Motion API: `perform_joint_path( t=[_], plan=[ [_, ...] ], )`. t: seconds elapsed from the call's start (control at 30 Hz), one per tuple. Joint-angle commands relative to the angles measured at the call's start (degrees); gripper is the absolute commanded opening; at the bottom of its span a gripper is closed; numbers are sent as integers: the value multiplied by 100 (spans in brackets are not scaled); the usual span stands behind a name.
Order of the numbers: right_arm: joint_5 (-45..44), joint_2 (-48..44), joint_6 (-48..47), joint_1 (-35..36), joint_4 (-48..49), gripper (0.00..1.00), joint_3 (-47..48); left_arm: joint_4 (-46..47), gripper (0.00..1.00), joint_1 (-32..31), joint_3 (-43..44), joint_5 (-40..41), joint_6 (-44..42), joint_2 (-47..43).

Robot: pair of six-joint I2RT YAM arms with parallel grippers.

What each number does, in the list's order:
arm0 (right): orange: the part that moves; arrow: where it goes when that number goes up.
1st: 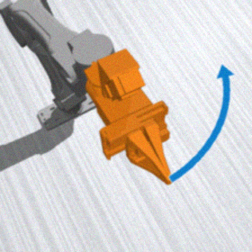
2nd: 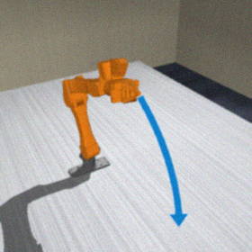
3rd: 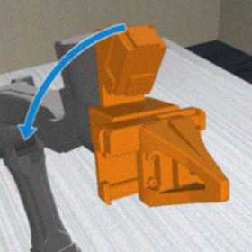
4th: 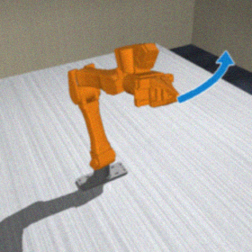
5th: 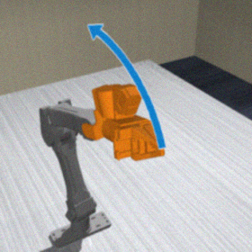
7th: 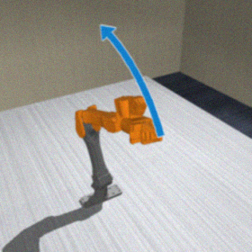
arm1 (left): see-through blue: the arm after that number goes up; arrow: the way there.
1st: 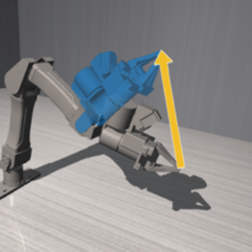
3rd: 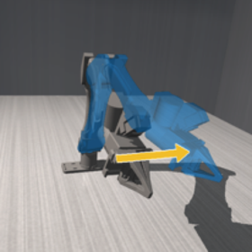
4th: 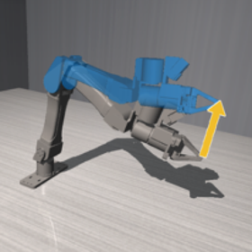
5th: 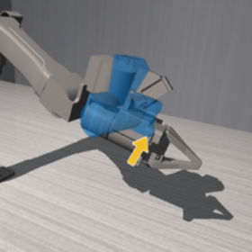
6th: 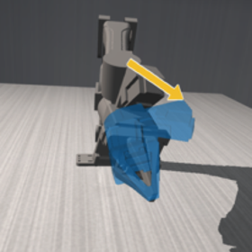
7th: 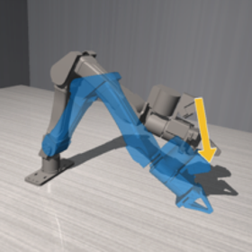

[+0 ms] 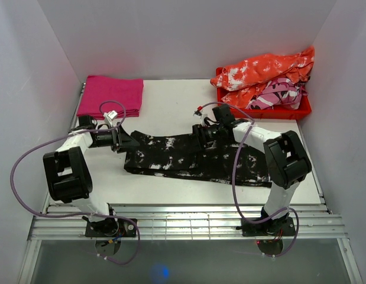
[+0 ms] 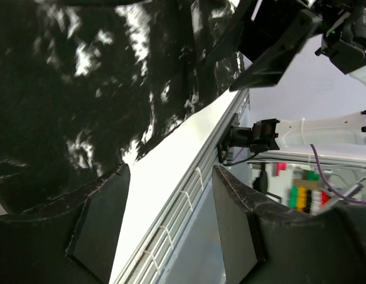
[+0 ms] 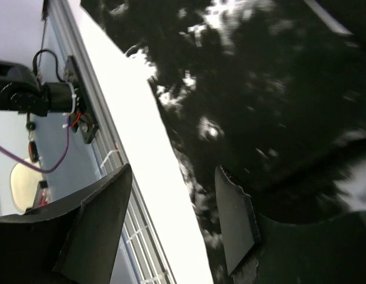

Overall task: Fold and stack the trousers
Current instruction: Fold the trousers

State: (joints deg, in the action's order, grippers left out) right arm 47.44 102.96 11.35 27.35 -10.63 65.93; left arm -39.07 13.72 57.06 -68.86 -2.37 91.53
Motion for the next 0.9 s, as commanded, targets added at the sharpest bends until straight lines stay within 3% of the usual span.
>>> perform_joint_path(
  t=[0.0, 0.17, 0.4, 0.47, 0.73, 0.87],
  plan=[
    [353, 302, 306, 226, 562, 64, -1, -119, 67, 8, -212, -259, -317, 365],
    [275, 883, 306, 226, 554, 63, -255, 109, 66, 52, -590, 291, -195, 962],
    [38, 1498, 218, 209, 431, 62, -371, 435, 66, 702, -353, 1549, 167, 2053],
    [20, 1613, 114, 209, 291, 62, -292, 409, 67, 755, -257, 1525, 53, 2124],
    [336, 1210, -265, 253, -176, 59, 165, -768, 66, 572, 709, -276, -1150, 1483],
    [511, 675, -388, 288, -264, 59, 227, -699, 64, 246, 1052, -672, -1003, 1254]
  ],
)
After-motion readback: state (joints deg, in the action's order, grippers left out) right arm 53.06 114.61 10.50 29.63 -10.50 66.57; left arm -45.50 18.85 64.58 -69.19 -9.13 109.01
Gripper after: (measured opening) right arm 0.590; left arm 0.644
